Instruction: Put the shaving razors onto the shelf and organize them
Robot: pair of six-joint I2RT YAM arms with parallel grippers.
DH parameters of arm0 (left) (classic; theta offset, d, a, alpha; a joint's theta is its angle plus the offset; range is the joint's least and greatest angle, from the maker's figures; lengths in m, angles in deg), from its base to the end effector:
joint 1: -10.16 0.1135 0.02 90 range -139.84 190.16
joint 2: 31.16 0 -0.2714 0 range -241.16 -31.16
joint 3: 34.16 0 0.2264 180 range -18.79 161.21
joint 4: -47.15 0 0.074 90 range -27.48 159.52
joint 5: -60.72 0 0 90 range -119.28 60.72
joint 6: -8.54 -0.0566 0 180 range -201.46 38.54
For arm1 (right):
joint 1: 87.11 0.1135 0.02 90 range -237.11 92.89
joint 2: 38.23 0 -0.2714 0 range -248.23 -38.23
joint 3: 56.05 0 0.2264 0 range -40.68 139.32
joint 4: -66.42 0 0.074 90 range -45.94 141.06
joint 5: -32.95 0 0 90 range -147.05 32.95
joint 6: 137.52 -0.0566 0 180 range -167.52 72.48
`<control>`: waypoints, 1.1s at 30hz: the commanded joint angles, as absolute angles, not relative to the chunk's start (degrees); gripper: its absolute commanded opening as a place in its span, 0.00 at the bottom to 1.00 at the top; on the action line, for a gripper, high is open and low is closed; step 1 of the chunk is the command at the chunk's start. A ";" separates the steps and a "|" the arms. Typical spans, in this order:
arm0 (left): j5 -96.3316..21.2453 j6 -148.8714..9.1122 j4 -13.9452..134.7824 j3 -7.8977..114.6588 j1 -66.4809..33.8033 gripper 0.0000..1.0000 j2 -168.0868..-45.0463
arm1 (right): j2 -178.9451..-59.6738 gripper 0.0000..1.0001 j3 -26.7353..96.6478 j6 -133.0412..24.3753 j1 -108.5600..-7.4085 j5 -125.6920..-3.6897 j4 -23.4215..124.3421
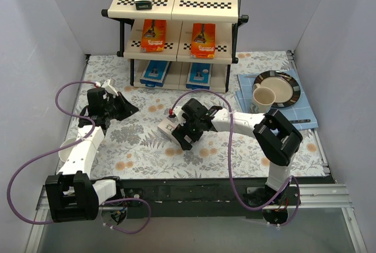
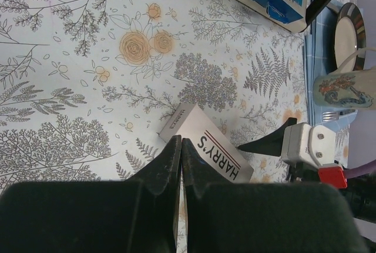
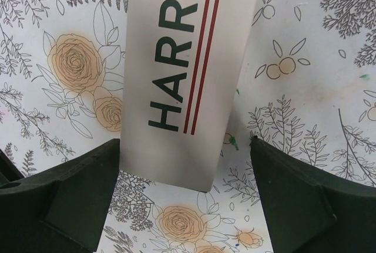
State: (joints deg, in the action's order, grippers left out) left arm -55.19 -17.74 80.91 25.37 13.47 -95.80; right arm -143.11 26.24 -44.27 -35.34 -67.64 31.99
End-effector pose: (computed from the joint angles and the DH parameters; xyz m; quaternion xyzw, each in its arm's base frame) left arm 0.2276 -0.0116 0.2602 -0.4048 0.7864 -0.3864 0.2617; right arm 0.2204 0.2965 0.1801 -0.4642 0.8347 0.1968 0.2213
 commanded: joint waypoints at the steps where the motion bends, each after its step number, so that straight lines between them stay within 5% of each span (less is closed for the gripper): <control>1: -56.61 -17.21 79.66 24.19 13.85 0.01 -94.00 | -144.75 0.92 28.32 -43.04 -35.17 -67.33 32.43; 7: -57.14 -16.86 78.78 23.31 13.85 0.01 -93.83 | -143.52 0.68 27.00 -40.23 -33.94 -64.27 31.81; 13: -57.32 -16.86 78.96 23.48 13.85 0.01 -93.74 | -139.75 0.57 33.21 -37.07 -33.59 -61.53 27.34; 23: -54.78 -18.35 82.30 29.37 13.85 0.01 -95.67 | -128.15 0.53 50.45 -32.31 -36.57 -63.02 18.53; 33: -45.80 -22.92 87.04 37.20 13.85 0.04 -99.44 | -122.86 0.51 60.21 -38.80 -43.07 -49.68 41.28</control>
State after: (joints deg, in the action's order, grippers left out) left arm -48.79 -19.81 84.11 34.58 13.49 -97.20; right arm -121.89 54.67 -34.79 -41.00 -57.76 27.07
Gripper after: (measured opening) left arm 0.023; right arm 0.635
